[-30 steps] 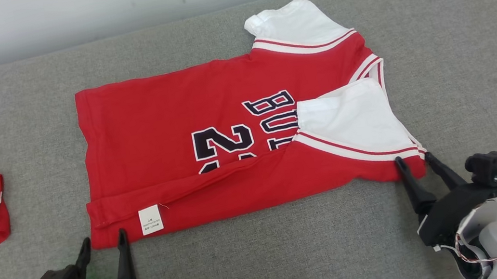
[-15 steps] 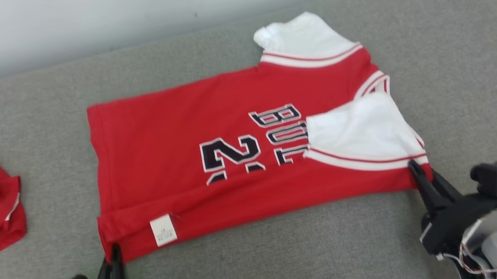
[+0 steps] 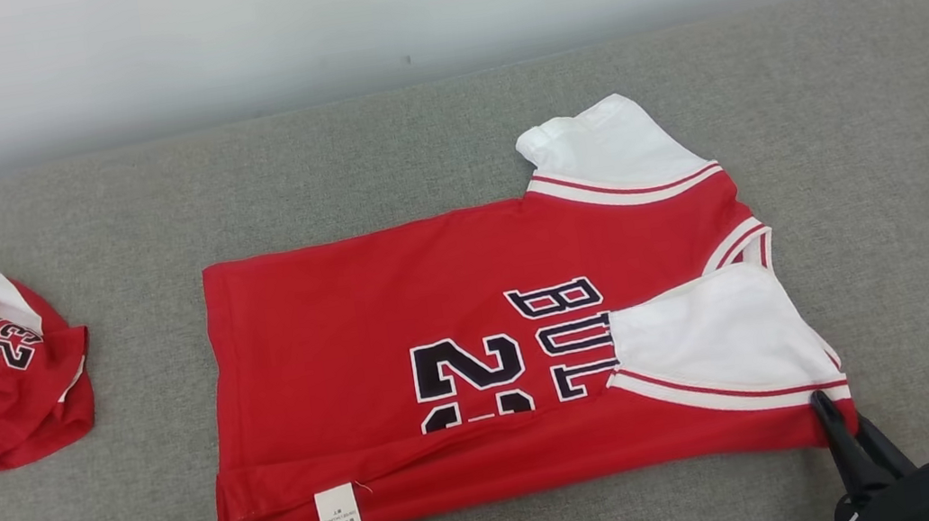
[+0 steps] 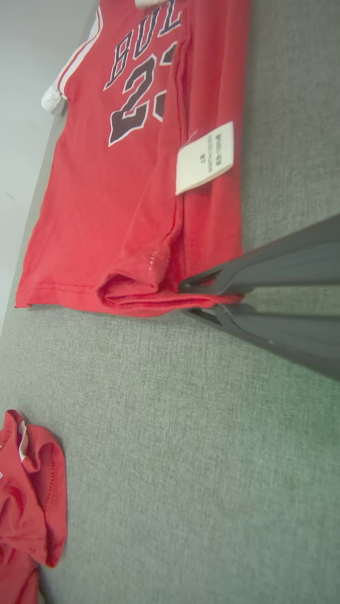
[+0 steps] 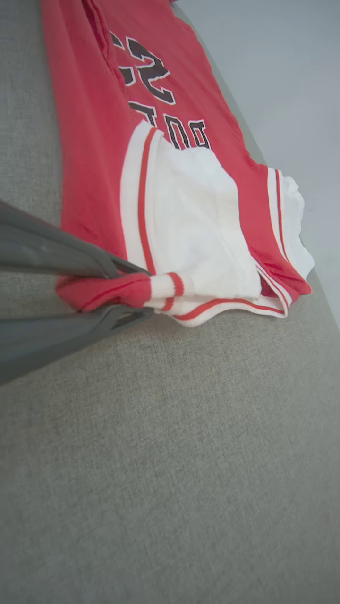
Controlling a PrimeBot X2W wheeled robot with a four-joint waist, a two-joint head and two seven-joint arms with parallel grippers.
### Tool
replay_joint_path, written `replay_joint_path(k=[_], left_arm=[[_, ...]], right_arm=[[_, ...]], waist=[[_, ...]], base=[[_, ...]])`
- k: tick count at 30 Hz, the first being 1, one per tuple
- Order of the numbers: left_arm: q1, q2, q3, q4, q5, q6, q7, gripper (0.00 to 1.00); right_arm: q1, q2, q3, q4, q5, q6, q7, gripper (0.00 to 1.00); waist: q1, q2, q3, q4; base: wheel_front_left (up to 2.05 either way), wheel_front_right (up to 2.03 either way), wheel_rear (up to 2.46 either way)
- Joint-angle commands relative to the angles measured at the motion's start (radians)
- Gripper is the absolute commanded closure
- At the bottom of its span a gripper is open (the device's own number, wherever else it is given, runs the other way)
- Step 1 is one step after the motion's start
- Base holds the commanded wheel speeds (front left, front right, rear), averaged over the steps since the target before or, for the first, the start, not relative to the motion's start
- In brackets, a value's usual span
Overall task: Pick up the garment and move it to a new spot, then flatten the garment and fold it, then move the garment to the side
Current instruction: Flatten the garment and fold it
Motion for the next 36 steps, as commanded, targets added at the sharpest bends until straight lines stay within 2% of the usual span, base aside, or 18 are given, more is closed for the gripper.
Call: replay_joint_path(k=[1, 2, 3, 11, 15, 20, 27, 36], left_arm=[[0.009, 0.004, 0.003, 0.002, -0.004, 0.001, 0.0, 0.79], [0.009, 0.007, -0.001, 0.003, 0.0, -0.001, -0.001, 0.25], [0.009, 0.005, -0.002, 0.003, -0.004, -0.008, -0.002, 0.0], [0.003, 0.022, 0.059, -0.085, 0.068, 0.021, -0.021, 0.0], [0.012, 0.012, 0.121, -0.2, 0.164, 0.043, -0.021, 0.0], [0.03, -0.01, 0.177, -0.268, 0.264, 0.04, -0.021, 0.0], [0.047, -0.008, 0.172, -0.243, 0.366, 0.024, -0.021, 0.0], [0.07, -0.047, 0.171, -0.197, 0.404, -0.001, -0.021, 0.0]], right_arm=[[0.015, 0.009, -0.02, -0.018, -0.019, 0.0, 0.002, 0.57], [0.019, 0.017, -0.032, -0.03, -0.028, 0.0, 0.005, 0.0], [0.024, 0.025, -0.042, -0.043, -0.039, 0.0, 0.007, 0.0], [0.025, 0.045, -0.092, -0.171, -0.125, 0.001, -0.037, 0.0], [0.016, 0.058, -0.091, -0.226, -0.173, 0.001, -0.08, 0.0], [0.006, 0.088, -0.08, -0.258, -0.229, 0.001, -0.125, 0.0], [0.016, 0.125, -0.054, -0.232, -0.296, 0.001, -0.152, 0.0], [0.046, 0.166, -0.041, -0.177, -0.347, 0.001, -0.173, 0.0]], waist=[[0.0, -0.0001, -0.002, 0.0], [0.0, -0.0001, -0.004, 0.0], [0.0, -0.0001, -0.007, -0.001], [0.0, -0.0001, -0.037, -0.003], [0.0, -0.0001, -0.051, 0.002], [0.0, -0.0001, -0.073, 0.006], [0.0, -0.0001, -0.094, 0.009], [0.0, -0.0001, -0.101, 0.031]], base=[[0.0, 0.0, 0.0], [0.0, 0.0, 0.0], [0.0, 0.0, 0.0], [0.0, 0.0, 0.0], [0.0, 0.0, 0.0], [0.0, 0.0, 0.0], [0.0, 0.0, 0.0], [0.0, 0.0, 0.0]])
